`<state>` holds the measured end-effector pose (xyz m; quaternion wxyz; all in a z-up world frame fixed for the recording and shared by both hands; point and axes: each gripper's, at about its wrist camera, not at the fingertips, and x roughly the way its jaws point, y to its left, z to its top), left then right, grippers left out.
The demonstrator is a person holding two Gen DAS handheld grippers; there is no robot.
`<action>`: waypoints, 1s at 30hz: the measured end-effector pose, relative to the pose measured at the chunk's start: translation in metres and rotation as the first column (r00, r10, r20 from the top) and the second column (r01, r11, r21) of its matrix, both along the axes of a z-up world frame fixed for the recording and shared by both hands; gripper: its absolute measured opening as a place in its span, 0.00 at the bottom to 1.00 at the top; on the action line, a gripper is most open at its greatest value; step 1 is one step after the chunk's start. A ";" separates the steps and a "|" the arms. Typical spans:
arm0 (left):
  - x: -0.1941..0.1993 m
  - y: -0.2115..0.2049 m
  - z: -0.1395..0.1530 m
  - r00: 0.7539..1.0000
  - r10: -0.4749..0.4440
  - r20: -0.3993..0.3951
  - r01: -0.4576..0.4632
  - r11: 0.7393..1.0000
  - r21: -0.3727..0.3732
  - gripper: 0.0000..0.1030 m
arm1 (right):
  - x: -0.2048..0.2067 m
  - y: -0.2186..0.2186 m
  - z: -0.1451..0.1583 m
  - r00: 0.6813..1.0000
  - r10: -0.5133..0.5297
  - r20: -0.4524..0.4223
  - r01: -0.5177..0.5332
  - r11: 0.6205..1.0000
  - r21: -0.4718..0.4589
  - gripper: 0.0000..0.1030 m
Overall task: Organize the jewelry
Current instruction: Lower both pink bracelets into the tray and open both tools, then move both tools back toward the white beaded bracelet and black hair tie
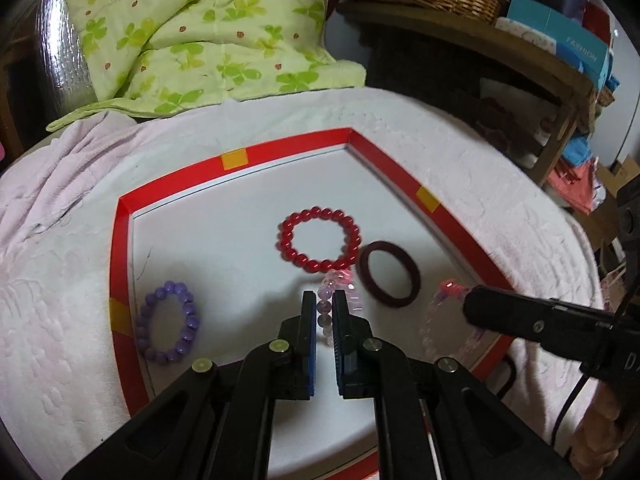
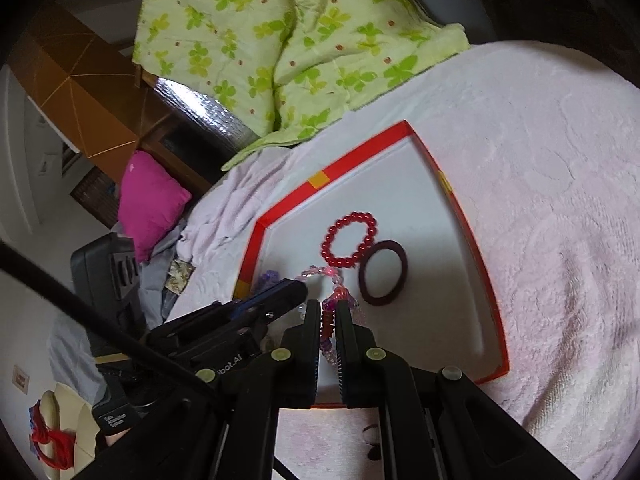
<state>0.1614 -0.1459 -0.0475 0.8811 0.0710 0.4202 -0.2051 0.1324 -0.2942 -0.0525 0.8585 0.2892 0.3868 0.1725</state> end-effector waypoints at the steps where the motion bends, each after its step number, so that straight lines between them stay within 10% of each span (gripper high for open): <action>1: 0.000 0.000 -0.001 1.000 -0.001 0.000 0.001 1.000 0.009 0.08 | 0.000 -0.001 -0.001 1.000 -0.007 -0.007 0.007 1.000 -0.004 0.10; 9: -0.012 0.005 0.002 0.999 0.028 0.034 -0.030 0.997 0.069 0.29 | -0.007 -0.014 0.005 0.998 -0.054 -0.009 0.054 0.998 -0.032 0.11; 30: -0.110 0.046 0.032 0.978 0.093 0.186 -0.114 0.988 0.106 0.49 | -0.062 -0.062 0.038 0.983 -0.176 0.054 0.175 0.984 0.025 0.11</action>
